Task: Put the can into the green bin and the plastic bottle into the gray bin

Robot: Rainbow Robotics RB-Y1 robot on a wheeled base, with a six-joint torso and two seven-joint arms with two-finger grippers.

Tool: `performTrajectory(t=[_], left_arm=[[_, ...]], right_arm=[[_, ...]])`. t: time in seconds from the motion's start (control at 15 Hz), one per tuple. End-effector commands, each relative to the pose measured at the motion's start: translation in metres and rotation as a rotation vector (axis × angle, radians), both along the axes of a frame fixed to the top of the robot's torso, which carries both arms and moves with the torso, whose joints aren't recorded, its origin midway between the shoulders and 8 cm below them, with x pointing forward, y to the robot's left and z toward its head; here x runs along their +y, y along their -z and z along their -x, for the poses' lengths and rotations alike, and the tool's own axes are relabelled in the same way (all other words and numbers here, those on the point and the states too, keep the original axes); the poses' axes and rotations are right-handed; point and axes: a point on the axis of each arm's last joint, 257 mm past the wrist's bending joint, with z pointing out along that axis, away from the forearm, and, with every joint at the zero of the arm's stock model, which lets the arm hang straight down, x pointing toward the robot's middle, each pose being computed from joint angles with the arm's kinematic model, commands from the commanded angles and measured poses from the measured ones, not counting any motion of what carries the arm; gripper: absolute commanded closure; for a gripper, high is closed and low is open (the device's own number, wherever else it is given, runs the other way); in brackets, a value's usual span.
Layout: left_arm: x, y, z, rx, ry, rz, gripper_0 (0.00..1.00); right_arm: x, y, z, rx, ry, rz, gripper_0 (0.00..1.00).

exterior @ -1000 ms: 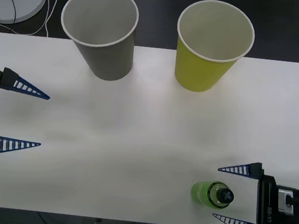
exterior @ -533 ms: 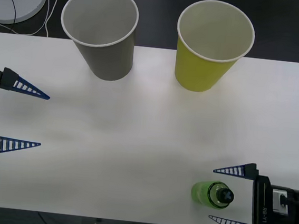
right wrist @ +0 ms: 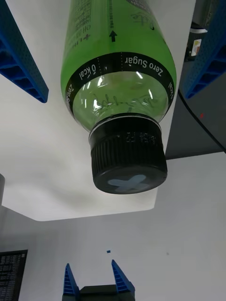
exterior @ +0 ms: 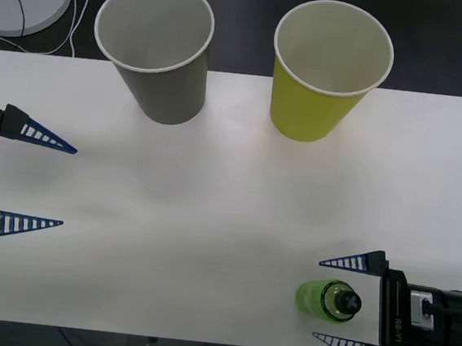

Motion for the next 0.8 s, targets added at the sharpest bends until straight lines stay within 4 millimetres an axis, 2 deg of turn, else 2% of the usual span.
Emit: performTrajectory(t=[0.07, 0.2, 0.27, 0.33, 0.4, 0.8], left_arm=[[0.0, 0.0, 0.0, 0.0, 0.0, 0.0, 0.0], [0.0, 0.0, 0.0, 0.0, 0.0, 0.0, 0.0], [0.0, 0.0, 0.0, 0.0, 0.0, 0.0, 0.0], [0.0, 0.0, 0.0, 0.0, 0.0, 0.0, 0.0], [0.0, 0.0, 0.0, 0.0, 0.0, 0.0, 0.0], [0.0, 0.0, 0.0, 0.0, 0.0, 0.0, 0.0]], right_arm=[[0.0027, 0.0026, -0.0005, 0.003, 0.0, 0.003, 0.0], [0.0028, 0.0024, -0.0002, 0.0, -0.001, 0.003, 0.02], [0.0038, 0.002, -0.0001, 0.0, -0.002, 0.001, 0.33], [0.0034, 0.0024, -0.0002, 0.0, -0.001, 0.001, 0.8], [0.0028, 0.0024, -0.0002, 0.003, -0.001, 0.002, 1.0], [0.0029, 0.0015, -0.0007, 0.004, 0.002, -0.002, 1.0]])
